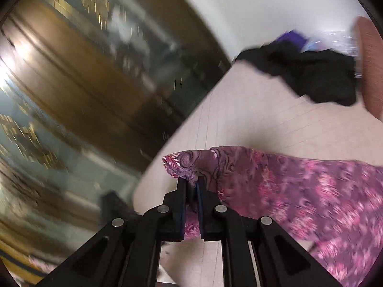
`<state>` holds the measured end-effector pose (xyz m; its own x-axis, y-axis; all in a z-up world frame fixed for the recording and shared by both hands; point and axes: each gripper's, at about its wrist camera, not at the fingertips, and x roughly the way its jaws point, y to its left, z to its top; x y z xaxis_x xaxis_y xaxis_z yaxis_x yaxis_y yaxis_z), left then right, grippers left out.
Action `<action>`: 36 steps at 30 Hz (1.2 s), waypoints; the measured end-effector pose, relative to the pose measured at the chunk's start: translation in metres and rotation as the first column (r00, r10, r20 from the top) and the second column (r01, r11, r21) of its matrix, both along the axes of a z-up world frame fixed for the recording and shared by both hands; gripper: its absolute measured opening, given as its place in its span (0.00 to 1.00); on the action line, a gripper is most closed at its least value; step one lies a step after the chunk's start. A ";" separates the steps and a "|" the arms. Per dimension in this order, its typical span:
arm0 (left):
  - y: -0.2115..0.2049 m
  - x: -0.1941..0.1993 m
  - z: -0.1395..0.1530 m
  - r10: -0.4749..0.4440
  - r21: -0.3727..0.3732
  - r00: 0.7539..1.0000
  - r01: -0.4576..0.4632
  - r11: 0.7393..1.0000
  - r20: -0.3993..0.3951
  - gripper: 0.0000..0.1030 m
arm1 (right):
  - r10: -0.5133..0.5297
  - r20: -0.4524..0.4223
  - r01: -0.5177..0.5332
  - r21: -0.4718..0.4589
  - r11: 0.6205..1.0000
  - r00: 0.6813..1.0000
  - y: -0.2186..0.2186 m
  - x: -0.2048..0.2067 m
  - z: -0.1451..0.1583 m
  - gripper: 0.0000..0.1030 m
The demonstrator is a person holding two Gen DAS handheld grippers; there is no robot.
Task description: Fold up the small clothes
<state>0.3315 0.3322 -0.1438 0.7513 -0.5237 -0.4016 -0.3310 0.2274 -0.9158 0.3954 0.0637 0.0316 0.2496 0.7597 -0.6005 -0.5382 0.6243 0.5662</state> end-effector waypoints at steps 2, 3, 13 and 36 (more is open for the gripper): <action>-0.029 0.014 -0.005 -0.101 -0.151 0.991 0.114 0.982 0.089 0.99 | -0.068 0.014 0.067 0.040 0.997 0.998 -0.038 -0.020 0.010 0.09; -0.044 0.020 -0.009 -0.130 -0.216 0.985 0.151 0.965 0.109 0.99 | -0.096 0.018 0.095 0.052 0.994 0.995 -0.053 -0.030 0.012 0.09; -0.147 0.041 -0.083 -0.147 -0.454 0.987 0.099 0.886 -0.072 0.96 | -0.316 -0.101 0.331 0.221 0.918 0.943 -0.186 -0.085 -0.029 0.09; -0.318 0.008 -0.021 -0.507 0.040 0.856 0.513 0.858 -0.101 0.02 | -0.534 -0.075 0.529 0.301 0.793 0.842 -0.406 -0.224 -0.090 0.09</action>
